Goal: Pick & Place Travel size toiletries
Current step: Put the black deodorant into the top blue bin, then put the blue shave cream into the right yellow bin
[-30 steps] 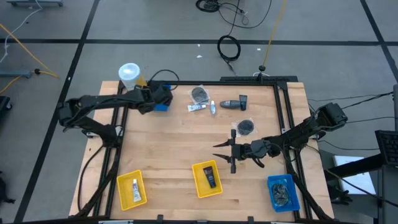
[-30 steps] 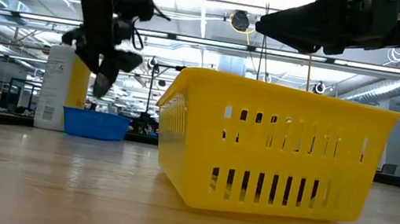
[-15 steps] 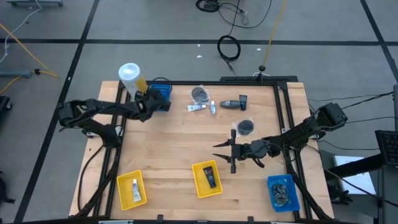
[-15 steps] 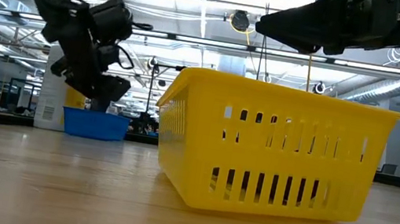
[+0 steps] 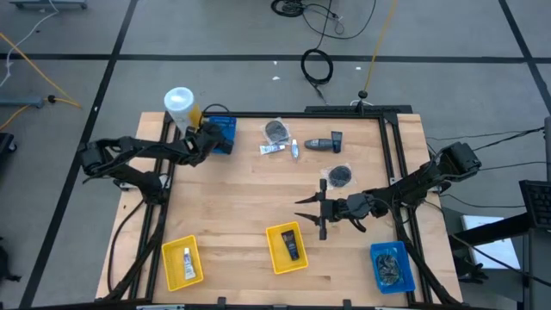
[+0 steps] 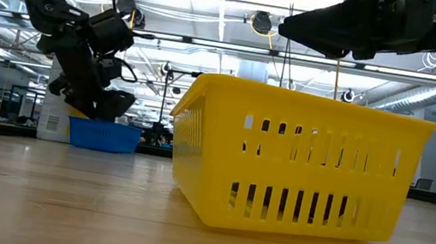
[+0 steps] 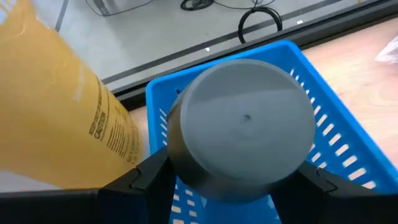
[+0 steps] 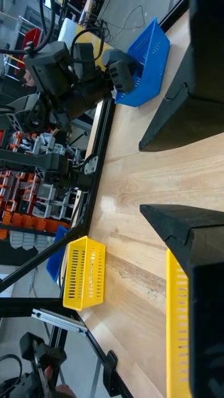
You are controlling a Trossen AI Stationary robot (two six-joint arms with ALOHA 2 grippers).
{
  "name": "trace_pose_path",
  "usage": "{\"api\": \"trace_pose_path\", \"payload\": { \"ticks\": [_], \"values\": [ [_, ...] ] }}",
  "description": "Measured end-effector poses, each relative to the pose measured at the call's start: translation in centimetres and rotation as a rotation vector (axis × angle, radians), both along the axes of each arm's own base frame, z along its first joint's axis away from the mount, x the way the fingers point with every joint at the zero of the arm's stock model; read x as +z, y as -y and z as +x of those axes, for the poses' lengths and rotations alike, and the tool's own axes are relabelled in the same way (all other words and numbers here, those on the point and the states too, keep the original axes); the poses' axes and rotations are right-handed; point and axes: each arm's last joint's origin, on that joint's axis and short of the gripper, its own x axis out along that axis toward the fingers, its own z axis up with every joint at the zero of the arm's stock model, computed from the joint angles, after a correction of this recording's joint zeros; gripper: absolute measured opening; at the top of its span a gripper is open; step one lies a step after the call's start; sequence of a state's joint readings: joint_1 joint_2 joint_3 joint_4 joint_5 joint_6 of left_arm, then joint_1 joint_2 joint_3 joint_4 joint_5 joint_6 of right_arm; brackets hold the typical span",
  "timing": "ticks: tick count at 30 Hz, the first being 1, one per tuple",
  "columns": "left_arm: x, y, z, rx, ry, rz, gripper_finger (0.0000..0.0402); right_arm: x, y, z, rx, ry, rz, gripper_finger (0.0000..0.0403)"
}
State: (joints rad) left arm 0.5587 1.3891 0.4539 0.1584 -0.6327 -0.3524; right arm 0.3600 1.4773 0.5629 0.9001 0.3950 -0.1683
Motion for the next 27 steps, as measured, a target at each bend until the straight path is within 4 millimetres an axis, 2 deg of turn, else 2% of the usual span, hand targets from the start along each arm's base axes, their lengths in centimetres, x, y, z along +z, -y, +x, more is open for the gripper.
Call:
{"api": "trace_pose_path", "payload": {
  "ticks": [8,14,19,27],
  "values": [
    [-0.4,0.2,-0.1,-0.043,-0.014,-0.054,0.0223,0.0,0.0,0.0,0.000,0.000,0.000,0.0139],
    [-0.7,0.3,-0.3,-0.093,-0.017,-0.124,0.0277,0.0,0.0,0.0,0.000,0.000,0.000,0.0139],
    [-1.0,-0.1,-1.0,-0.054,-0.023,-0.168,0.0324,0.0,0.0,0.0,0.000,0.000,0.000,0.0139],
    [-0.1,-0.8,-0.5,-0.067,-0.014,-0.162,0.0342,0.0,0.0,0.0,0.000,0.000,-0.001,0.0139]
  ]
}}
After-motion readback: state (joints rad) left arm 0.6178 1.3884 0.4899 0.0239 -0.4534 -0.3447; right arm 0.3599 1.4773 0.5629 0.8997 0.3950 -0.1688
